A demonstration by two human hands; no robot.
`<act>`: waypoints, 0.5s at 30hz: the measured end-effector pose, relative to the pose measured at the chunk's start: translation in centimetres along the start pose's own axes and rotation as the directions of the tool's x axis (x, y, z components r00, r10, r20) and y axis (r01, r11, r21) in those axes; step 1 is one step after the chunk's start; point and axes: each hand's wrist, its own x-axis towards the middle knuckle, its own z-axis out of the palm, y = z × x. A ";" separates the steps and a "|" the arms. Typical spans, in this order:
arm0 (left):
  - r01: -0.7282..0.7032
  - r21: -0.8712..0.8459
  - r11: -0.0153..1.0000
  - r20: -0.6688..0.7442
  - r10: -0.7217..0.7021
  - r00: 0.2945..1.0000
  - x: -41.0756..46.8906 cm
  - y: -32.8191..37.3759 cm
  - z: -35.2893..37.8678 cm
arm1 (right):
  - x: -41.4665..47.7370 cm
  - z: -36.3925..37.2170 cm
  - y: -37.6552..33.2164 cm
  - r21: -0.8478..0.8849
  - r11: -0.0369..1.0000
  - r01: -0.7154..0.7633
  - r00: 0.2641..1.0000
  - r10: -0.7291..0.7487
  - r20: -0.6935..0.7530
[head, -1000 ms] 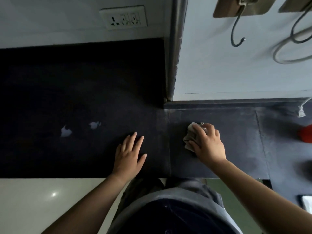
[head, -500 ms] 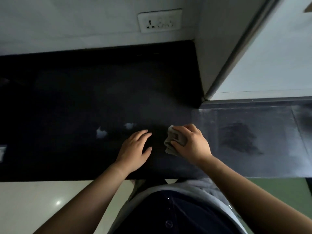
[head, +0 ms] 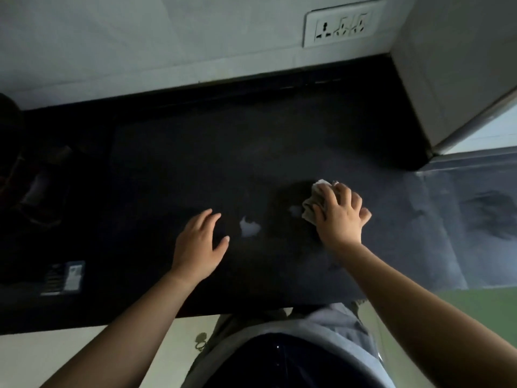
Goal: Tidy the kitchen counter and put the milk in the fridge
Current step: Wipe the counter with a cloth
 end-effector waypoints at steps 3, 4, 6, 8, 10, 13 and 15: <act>0.033 0.077 0.996 0.000 -0.033 0.999 -0.5 -2.6 0.8 | -0.9 0.8 -0.4 0.021 1.000 0.012 0.998 -0.011 -0.056; 0.048 0.086 0.995 0.006 -0.049 0.999 -0.6 -3.1 1.0 | -0.8 0.9 -0.6 0.025 1.000 0.012 0.997 -0.010 -0.075; 0.081 0.080 0.993 0.035 -0.084 0.996 -0.8 -3.6 1.5 | 0.1 0.8 -1.2 -0.015 1.000 -0.002 0.997 0.001 -0.079; 0.086 0.078 0.993 0.056 -0.090 0.994 -0.9 -3.9 1.9 | 1.3 0.8 -2.2 -0.069 0.998 -0.008 0.999 0.005 -0.041; 0.079 0.079 0.994 0.060 -0.084 0.995 -1.0 -3.9 2.1 | 2.2 0.8 -3.4 -0.091 0.996 -0.002 1.000 0.000 -0.015; 0.070 0.083 0.994 0.046 -0.074 0.996 -1.1 -3.9 2.4 | 0.9 1.6 -5.1 -0.118 0.990 0.080 0.996 -0.076 0.035; 0.061 0.098 0.993 0.040 -0.065 0.997 -1.1 -3.9 2.7 | -1.4 2.2 -5.4 -0.133 0.977 0.165 0.986 -0.158 0.063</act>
